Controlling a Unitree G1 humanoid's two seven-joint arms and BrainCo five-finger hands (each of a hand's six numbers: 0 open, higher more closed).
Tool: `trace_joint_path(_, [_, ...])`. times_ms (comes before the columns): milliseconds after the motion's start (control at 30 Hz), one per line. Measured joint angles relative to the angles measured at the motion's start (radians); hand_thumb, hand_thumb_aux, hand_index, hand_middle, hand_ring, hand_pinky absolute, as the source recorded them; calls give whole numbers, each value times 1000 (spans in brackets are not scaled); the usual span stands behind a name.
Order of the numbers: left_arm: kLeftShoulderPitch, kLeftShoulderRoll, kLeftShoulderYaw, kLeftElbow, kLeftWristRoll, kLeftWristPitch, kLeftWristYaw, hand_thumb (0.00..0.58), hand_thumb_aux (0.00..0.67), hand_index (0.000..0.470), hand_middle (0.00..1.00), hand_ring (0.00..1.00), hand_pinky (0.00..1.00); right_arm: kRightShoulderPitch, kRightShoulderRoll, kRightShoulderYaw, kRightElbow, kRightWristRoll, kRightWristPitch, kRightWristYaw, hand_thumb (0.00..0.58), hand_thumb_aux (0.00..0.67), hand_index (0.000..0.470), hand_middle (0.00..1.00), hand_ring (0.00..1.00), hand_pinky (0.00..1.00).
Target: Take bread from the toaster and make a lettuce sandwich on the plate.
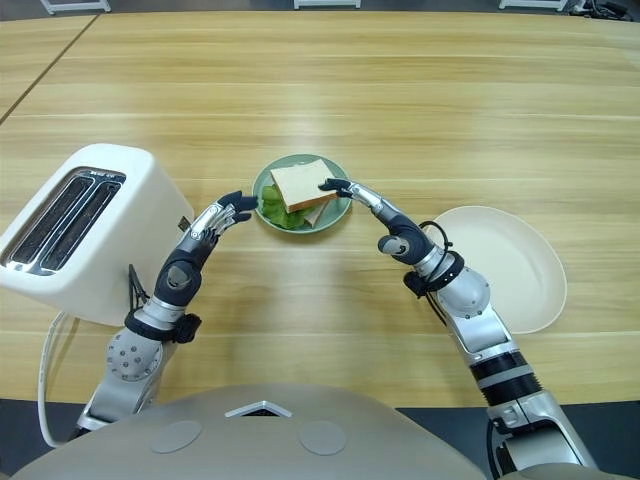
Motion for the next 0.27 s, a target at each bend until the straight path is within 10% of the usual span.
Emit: trace_joint_path(267, [-3, -41, 24, 29, -10, -57, -65, 0, 0, 0, 0, 0, 0, -17, 49, -67, 56, 40, 21, 101, 0, 0, 0, 0, 0, 0])
